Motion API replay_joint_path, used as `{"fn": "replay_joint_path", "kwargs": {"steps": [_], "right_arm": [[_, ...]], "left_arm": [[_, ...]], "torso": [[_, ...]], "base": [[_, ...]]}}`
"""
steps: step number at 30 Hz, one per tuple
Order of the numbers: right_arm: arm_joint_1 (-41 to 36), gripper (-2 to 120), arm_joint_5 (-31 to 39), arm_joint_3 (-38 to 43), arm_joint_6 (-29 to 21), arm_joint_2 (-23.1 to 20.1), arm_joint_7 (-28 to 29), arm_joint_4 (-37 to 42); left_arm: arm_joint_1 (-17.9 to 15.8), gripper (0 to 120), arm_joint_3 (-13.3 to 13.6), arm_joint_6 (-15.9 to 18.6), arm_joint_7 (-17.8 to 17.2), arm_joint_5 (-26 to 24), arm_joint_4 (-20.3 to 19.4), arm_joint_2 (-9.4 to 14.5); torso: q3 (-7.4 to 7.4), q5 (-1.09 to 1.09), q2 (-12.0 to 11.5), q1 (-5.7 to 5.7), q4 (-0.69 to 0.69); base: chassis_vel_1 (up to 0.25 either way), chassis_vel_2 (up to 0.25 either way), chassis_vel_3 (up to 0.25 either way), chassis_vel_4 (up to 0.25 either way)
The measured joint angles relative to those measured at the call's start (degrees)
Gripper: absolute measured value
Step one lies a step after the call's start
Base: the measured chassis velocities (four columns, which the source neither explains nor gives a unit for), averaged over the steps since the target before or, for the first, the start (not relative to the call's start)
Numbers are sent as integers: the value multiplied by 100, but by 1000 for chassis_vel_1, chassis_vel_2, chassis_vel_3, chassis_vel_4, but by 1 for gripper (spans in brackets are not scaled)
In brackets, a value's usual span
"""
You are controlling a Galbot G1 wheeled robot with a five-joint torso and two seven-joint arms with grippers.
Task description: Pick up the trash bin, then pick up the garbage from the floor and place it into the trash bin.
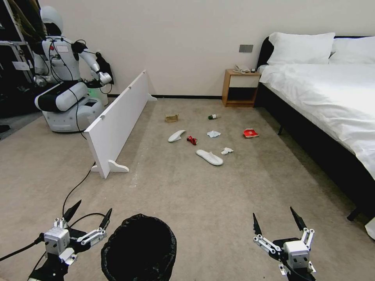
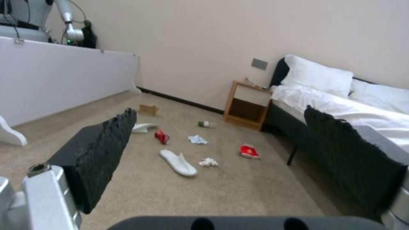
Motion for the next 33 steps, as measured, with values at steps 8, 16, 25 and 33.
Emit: {"fn": "replay_joint_path", "kwargs": {"steps": [8,16,25,33], "right_arm": [[10,100,0,-4,2,-3,0,-27],[29,100,10,-6,2,-14,0,-50],[39,100,17,4,17,-19,1,-118],[24,100,-13,-23,31,-15,7,-142]], "left_arm": [[-24,100,14,27,2,52,12,6],[-2,100,64,98,45,234,142,5],[12,100,176,705,34,563,611,132],[-85,100,485,1349,-114,873,1025,227]], "torso": [[0,0,0,0,0],[0,0,0,0,0],[0,0,0,0,0],[0,0,0,0,-1]], "base": [[0,0,0,0],[0,0,0,0],[0,0,0,0],[0,0,0,0]]}}
